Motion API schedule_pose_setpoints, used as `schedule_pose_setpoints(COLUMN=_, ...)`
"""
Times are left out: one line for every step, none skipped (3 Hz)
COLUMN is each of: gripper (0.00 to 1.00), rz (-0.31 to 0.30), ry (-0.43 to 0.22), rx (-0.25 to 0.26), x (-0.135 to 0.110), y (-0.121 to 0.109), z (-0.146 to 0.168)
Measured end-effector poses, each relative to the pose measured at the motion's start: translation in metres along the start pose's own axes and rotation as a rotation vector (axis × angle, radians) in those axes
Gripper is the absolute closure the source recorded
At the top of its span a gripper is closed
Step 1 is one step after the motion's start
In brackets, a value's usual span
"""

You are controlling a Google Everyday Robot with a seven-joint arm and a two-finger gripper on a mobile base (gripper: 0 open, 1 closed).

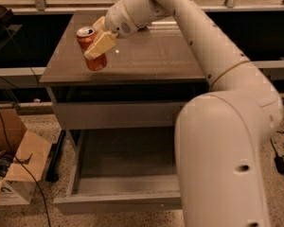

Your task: Place coke can into middle drawer

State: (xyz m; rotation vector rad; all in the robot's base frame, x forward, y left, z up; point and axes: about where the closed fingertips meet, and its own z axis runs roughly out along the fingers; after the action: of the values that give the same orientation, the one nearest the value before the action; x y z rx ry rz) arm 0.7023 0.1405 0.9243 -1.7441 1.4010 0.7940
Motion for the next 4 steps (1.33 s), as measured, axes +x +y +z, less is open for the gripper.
schedule_pose_setpoints(gripper=1.00, rz=-0.009, ry=0.002, rx=0.023, x=-0.012, y=0.055, z=-0.065)
schedule_pose_setpoints(gripper=1.00, rz=-0.079, ry=-0.057, rx=0.089, x=-0.048, y=0.111, z=-0.108)
schedule_pose_setpoints(gripper=1.00, rz=-0.069, ry=-0.187, rx=0.145, x=-0.049, y=0.145, z=-0.109)
schedule_pose_setpoints(gripper=1.00, rz=0.066, ry=-0.202, rx=0.181, x=0.032, y=0.178, z=-0.111)
